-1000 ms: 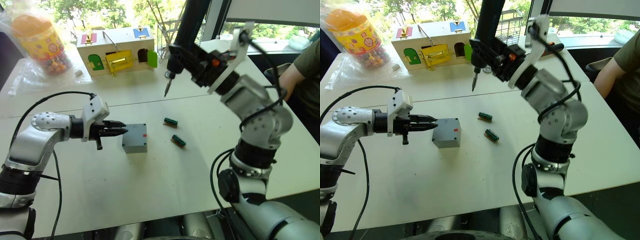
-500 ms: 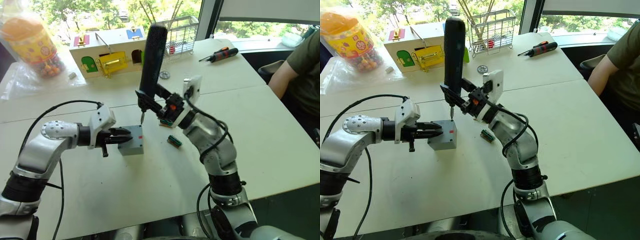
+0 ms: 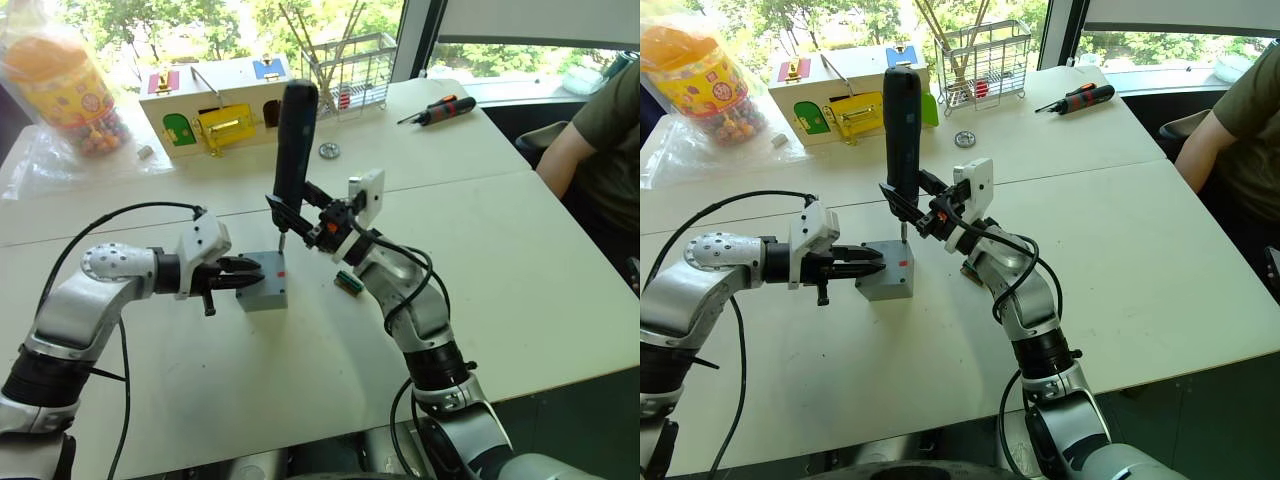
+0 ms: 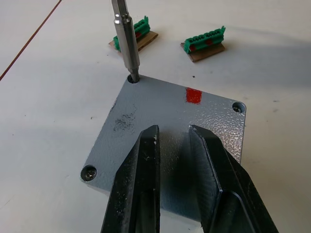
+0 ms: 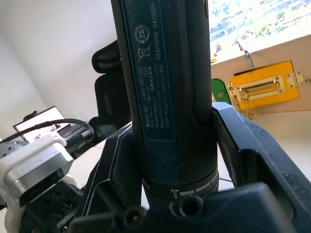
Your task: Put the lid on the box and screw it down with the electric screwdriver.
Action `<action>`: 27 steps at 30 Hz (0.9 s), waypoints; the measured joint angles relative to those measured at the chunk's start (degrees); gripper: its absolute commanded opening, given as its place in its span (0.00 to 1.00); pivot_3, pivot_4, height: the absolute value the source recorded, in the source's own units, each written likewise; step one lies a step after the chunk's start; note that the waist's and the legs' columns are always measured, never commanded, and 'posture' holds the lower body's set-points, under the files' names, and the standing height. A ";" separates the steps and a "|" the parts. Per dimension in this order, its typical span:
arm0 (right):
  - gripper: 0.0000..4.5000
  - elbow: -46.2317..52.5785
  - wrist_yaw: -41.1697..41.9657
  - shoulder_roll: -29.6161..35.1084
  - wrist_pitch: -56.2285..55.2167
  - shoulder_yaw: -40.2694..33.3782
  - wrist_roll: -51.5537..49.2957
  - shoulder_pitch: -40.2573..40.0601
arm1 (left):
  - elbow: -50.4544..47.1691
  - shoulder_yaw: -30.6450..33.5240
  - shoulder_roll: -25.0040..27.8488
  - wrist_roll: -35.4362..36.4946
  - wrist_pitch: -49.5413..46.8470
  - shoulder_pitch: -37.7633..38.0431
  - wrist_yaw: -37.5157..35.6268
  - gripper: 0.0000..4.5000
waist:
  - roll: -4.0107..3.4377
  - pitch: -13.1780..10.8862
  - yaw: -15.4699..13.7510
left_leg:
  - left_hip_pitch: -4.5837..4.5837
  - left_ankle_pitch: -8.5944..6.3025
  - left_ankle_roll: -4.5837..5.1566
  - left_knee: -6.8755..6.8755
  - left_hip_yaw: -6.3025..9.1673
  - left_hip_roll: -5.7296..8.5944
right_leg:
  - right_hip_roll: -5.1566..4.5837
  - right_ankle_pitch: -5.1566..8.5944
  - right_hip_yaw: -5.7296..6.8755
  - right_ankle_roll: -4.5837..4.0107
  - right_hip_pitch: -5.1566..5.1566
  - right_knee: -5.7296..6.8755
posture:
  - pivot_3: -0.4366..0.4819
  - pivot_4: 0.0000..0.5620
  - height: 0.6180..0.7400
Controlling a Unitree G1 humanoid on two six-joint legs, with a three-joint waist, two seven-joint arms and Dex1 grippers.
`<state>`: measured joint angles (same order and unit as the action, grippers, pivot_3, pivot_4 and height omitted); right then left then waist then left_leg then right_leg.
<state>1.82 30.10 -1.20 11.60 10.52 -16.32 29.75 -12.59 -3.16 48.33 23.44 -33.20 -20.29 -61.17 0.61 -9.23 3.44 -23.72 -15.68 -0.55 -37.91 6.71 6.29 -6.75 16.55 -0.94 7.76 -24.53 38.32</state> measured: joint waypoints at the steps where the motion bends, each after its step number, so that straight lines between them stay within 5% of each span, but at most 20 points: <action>1: 0.42 -0.42 -0.04 -0.01 -0.79 0.17 0.39 0.00 | 0.00 -0.01 0.00 -0.06 0.01 0.00 0.01 0.21 | 0.00 0.00 0.01 | 0.00 0.00 0.00 0.00 0.00 0.00 | 0.00 0.00 0.00 0.00 0.00 0.00 | 0.48 0.27 1.00; 27: 0.42 -2.34 0.04 1.03 -4.41 7.34 10.17 -0.74 | 0.21 -0.75 -1.13 -1.98 1.05 2.03 1.35 0.21 | -0.19 1.28 0.21 | 1.50 -0.07 0.07 0.82 -0.08 -0.04 | 0.03 0.02 -0.17 -0.01 1.05 -0.28 | 0.48 0.27 1.00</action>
<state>-0.52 30.14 -0.17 7.19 17.87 -6.15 29.01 -12.38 -3.91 47.20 21.47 -32.15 -18.26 -59.82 0.41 -7.95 3.65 -22.22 -15.75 -0.48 -37.09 6.64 6.25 -6.72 16.57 -1.11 7.75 -23.48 38.05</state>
